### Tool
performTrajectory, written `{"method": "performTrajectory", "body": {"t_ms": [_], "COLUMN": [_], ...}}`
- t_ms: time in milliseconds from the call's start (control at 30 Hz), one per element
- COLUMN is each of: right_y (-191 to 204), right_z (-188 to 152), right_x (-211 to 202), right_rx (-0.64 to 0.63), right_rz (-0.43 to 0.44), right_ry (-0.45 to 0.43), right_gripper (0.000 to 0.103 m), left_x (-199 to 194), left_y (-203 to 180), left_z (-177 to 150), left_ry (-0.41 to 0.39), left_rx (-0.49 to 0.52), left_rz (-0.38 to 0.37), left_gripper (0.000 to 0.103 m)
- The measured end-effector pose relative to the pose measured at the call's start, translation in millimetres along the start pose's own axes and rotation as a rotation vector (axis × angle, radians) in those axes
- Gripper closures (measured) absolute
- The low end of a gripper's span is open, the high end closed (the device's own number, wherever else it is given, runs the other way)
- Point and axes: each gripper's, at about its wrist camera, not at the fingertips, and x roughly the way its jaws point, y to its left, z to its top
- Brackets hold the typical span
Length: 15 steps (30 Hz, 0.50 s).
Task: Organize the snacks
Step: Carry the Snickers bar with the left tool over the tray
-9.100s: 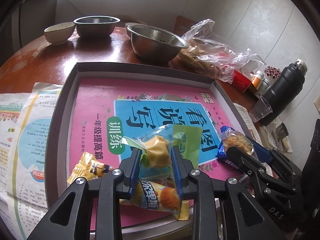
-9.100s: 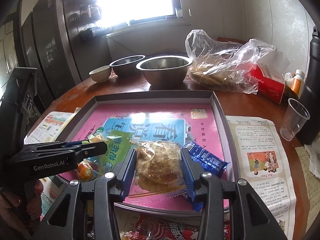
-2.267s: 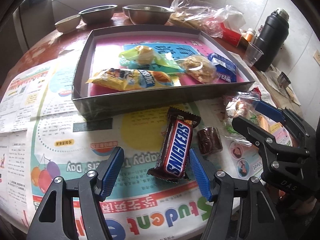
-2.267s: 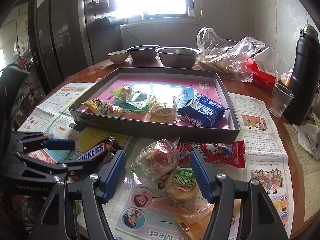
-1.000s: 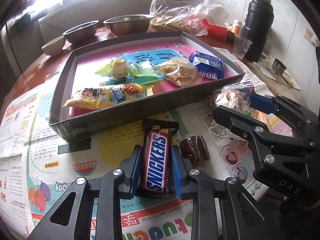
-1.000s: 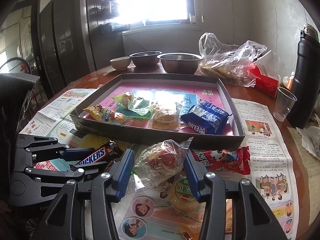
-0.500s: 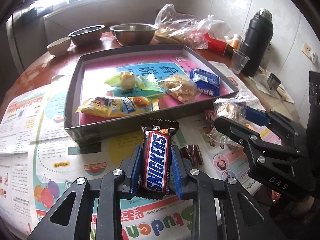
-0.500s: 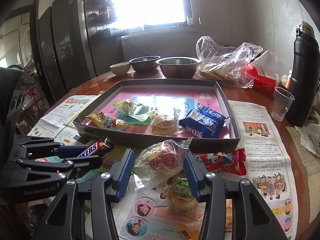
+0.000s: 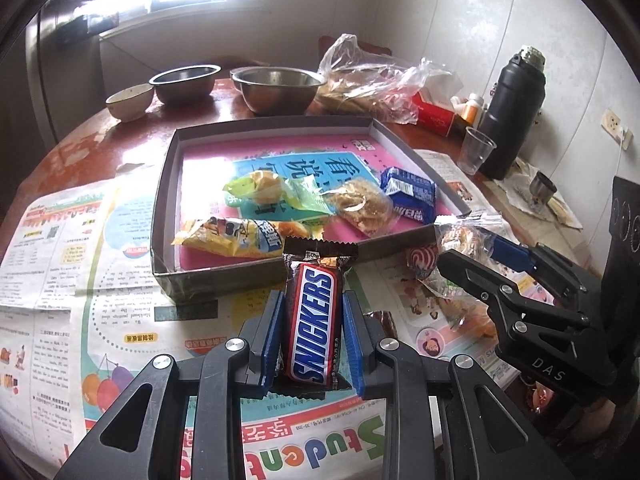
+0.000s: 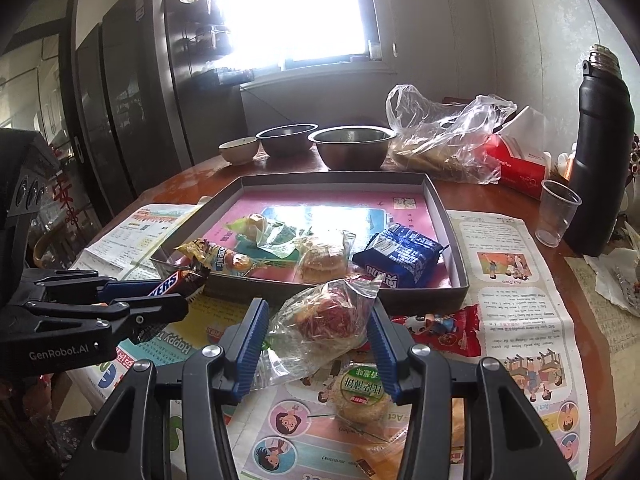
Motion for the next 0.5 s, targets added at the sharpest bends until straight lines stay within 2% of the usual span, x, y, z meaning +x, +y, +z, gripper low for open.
{"method": "performTrajectory", "body": {"t_ms": [500], "right_y": [-19], "right_z": [10], "right_x": [-11], "right_rx": [0.052], "right_rz": [-0.012], "right_ry": [-0.044], "right_gripper": [0.053], "left_x": [-13], "left_y": [11], "left_z": [25], "left_ry": [-0.072], "left_rx": [-0.043], "left_rz": [0.005], "left_gripper": [0.074]}}
